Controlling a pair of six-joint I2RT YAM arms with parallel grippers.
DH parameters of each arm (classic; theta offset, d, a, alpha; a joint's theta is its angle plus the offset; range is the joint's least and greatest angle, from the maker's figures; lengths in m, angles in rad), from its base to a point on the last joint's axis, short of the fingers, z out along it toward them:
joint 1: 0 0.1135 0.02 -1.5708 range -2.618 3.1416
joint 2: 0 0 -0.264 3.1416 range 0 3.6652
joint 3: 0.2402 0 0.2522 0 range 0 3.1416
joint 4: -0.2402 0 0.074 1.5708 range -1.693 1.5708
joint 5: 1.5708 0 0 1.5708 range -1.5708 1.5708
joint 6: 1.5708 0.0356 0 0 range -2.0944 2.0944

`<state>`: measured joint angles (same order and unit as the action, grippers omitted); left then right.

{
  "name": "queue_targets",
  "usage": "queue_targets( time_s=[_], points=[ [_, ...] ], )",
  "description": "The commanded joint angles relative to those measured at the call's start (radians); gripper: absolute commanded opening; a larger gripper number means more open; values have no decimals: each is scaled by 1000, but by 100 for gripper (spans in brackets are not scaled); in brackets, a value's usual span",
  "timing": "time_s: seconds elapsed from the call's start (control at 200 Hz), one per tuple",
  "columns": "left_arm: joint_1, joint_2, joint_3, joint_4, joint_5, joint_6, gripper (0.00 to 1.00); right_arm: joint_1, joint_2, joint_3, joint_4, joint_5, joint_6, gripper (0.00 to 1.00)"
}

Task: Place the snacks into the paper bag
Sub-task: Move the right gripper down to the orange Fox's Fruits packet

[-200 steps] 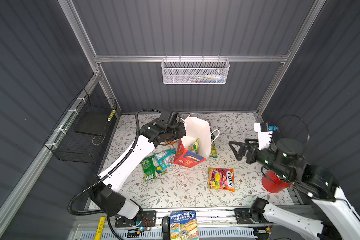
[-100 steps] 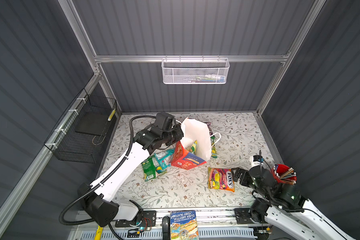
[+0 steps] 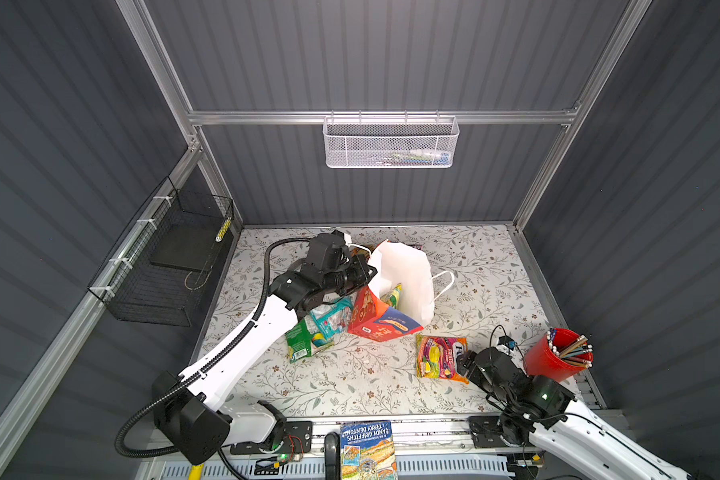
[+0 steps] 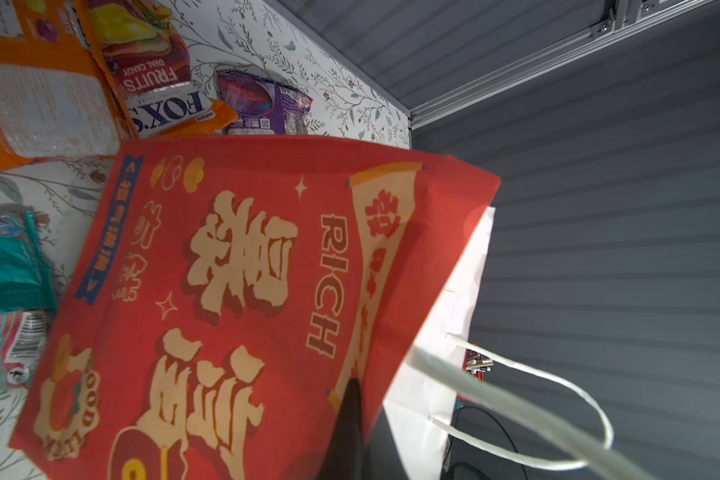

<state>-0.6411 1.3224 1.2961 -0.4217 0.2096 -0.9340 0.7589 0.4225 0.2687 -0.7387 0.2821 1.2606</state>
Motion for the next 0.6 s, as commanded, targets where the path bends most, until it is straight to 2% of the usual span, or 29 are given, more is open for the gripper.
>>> queue_targets(
  time_s=[0.0,0.075,0.295,0.595],
  points=[
    [-5,-10,12,51,-18,44,0,-5,14,-63,118,-50,65,83],
    [-5,3,14,51,0,49,0,-7,35,-81,162,-68,69,74],
    [-5,26,23,31,-13,69,0,-7,141,-90,259,-107,72,60],
    [-5,11,21,34,-17,73,0,-12,162,-132,344,-114,76,25]
  ],
)
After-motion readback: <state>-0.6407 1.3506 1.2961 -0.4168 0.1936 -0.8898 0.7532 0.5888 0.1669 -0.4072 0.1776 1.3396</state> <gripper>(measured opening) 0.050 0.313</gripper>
